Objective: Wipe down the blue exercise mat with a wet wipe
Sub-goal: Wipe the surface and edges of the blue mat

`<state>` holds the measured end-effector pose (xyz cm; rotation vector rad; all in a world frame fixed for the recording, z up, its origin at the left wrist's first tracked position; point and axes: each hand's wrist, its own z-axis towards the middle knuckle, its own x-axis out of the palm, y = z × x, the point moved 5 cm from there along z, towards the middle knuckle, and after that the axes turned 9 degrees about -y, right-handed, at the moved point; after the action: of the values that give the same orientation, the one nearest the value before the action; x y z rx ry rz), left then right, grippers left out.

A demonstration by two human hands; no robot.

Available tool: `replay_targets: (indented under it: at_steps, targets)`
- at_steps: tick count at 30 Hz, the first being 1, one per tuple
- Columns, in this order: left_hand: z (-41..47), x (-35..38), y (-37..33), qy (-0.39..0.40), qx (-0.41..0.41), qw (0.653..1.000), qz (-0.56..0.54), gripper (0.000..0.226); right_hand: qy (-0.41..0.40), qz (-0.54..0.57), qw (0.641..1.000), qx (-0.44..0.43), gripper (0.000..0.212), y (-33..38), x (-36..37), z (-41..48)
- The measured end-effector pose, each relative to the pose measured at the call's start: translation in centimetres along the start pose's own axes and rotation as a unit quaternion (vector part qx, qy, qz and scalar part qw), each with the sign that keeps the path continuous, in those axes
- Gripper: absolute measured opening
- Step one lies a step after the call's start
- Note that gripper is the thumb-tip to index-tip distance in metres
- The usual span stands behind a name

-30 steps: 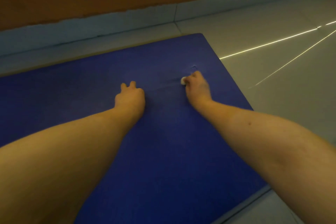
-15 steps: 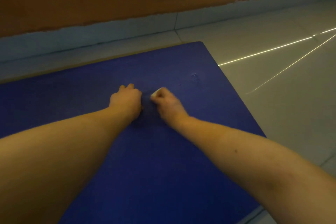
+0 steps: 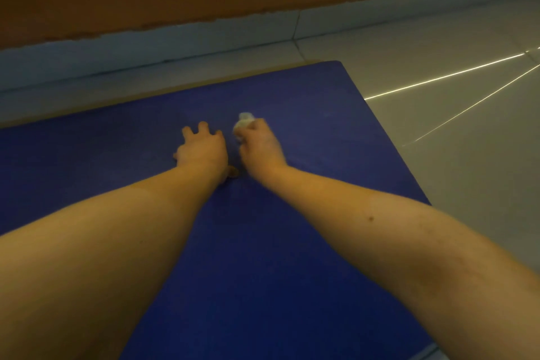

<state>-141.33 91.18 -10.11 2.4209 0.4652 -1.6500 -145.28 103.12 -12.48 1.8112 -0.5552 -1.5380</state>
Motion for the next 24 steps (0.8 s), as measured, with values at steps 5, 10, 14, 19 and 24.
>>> replay_targets:
  at_steps: [5,10,14,19,24]
  targets:
    - [-0.1,-0.1,0.0,0.010,0.003,1.000,0.008,0.099,0.083,-0.025,0.993,-0.083,0.030,1.4,0.1,1.4]
    - [-0.3,-0.1,-0.1,0.006,0.015,1.000,0.014,0.102,-0.152,0.126,0.971,0.134,0.011,-4.8,-7.5,8.2]
    - [-0.3,-0.1,-0.1,0.011,0.012,1.000,0.003,0.104,-0.201,0.137,0.949,0.200,0.006,-3.6,-7.4,9.5]
    - [-0.3,-0.1,-0.2,0.010,0.003,1.000,0.004,0.100,-0.003,0.102,0.993,0.066,0.015,3.2,1.5,6.9]
    - [-0.3,0.0,-0.3,0.007,0.008,1.000,-0.003,0.099,0.065,-0.001,0.997,-0.052,0.021,4.5,0.5,8.0]
